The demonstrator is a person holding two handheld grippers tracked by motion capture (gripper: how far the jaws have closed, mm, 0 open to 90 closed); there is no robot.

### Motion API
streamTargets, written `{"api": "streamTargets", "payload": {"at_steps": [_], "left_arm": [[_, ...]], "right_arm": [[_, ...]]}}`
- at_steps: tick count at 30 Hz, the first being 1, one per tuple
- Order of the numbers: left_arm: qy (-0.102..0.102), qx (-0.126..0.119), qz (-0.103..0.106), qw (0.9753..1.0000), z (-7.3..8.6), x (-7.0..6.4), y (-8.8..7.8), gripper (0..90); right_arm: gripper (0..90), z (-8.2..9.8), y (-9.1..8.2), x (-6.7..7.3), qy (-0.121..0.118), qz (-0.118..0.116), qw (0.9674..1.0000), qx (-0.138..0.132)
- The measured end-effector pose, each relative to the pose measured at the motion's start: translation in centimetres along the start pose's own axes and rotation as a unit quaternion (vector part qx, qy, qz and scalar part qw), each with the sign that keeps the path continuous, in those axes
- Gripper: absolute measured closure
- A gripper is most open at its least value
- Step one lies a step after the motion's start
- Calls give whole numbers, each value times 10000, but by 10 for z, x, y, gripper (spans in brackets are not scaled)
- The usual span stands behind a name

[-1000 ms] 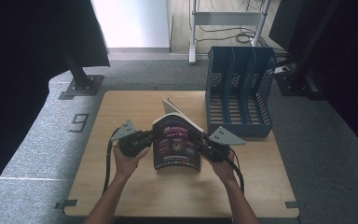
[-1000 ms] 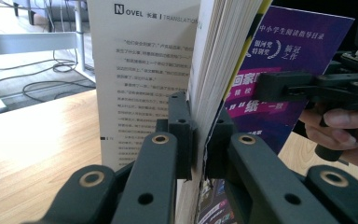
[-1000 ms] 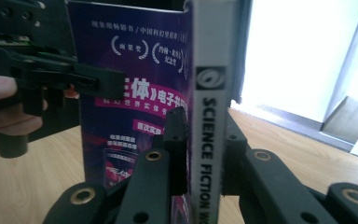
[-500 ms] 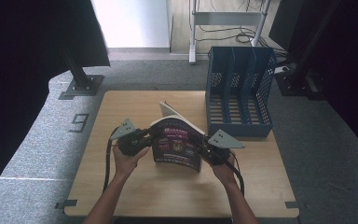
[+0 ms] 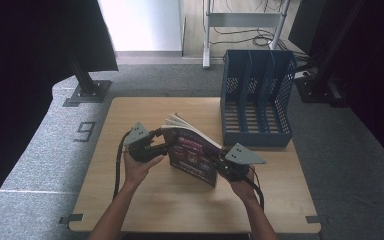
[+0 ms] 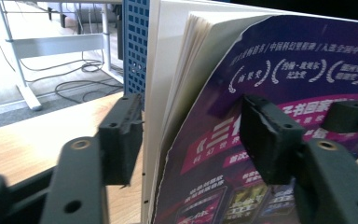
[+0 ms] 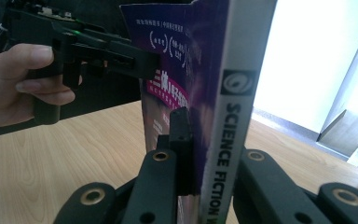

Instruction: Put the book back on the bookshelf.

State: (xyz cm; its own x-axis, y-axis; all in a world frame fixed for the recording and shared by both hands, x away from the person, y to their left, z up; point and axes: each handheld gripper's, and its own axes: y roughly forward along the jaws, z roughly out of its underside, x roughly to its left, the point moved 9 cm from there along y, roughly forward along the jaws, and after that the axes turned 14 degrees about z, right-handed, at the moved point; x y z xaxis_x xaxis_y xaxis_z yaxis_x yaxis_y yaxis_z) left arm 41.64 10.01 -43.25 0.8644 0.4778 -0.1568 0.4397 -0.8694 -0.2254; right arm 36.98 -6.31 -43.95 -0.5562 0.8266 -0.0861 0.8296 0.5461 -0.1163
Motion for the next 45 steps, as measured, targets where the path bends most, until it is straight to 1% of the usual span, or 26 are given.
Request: {"api": "streamTargets", "payload": {"at_steps": [3, 4, 5, 10, 13, 16, 18, 21, 26, 29, 31, 34, 35, 36, 41, 42, 43, 44, 45], "left_arm": [[2, 67, -19, 10000, 0, 1, 3, 324], [11, 146, -54, 9999, 0, 2, 5, 302], [18, 169, -73, 9998, 0, 3, 6, 288], [67, 201, -162, 9996, -3, 6, 11, 223], [70, 232, -134, 9996, -4, 7, 14, 201], [131, 268, -96, 9995, -7, 6, 17, 195], [197, 225, -61, 9995, -11, 5, 18, 192], [208, 204, -36, 9996, -14, 5, 19, 184], [165, 247, 7, 9996, -16, 8, 20, 155], [168, 253, 105, 9995, -18, 7, 23, 150], [171, 255, 131, 9994, -18, 6, 24, 150], [167, 263, 257, 9992, -18, 2, 26, 154], [158, 262, 337, 9990, -18, -1, 26, 157], [153, 264, 337, 9990, -18, -1, 27, 155], [108, 265, 346, 9990, -18, -1, 26, 156], [103, 267, 355, 9990, -17, -2, 27, 159], [103, 267, 355, 9990, -17, -2, 27, 160], [135, 258, 377, 9989, -18, -3, 27, 161], [135, 258, 377, 9989, -18, -3, 27, 163]], "right_arm": [[815, 0, -1, 0, -24, -7, 10000, -5], [815, 0, -1, -1, -49, -5, 10000, 5], [815, 0, -2, -1, -63, -6, 10000, 7], [815, 0, -2, -3, -91, -27, 10000, -4], [816, 0, -1, -3, -77, -40, 10000, -9], [815, 0, -1, -2, -118, -40, 9999, 11], [814, 0, -1, -2, -115, -43, 9999, 17], [813, 0, -1, -2, -119, -53, 9999, 18], [813, -1, 0, -1, -140, -82, 9999, 28], [812, -1, 1, -1, -130, -96, 9999, 30], [812, -1, 1, -1, -131, -99, 9999, 31], [810, -1, 1, 0, -164, -133, 9998, 34], [808, -1, 1, 0, -169, -148, 9997, 35], [806, -1, 1, 0, -176, -170, 9997, 33], [777, -2, 1, 2, -189, -271, 9995, 18], [738, -3, 3, 4, -175, -381, 9991, -9], [738, -3, 3, 4, -175, -381, 9991, -9], [716, -5, 5, 5, -134, -441, 9989, -24], [709, -7, 8, 5, -145, -424, 9990, -10]]}}
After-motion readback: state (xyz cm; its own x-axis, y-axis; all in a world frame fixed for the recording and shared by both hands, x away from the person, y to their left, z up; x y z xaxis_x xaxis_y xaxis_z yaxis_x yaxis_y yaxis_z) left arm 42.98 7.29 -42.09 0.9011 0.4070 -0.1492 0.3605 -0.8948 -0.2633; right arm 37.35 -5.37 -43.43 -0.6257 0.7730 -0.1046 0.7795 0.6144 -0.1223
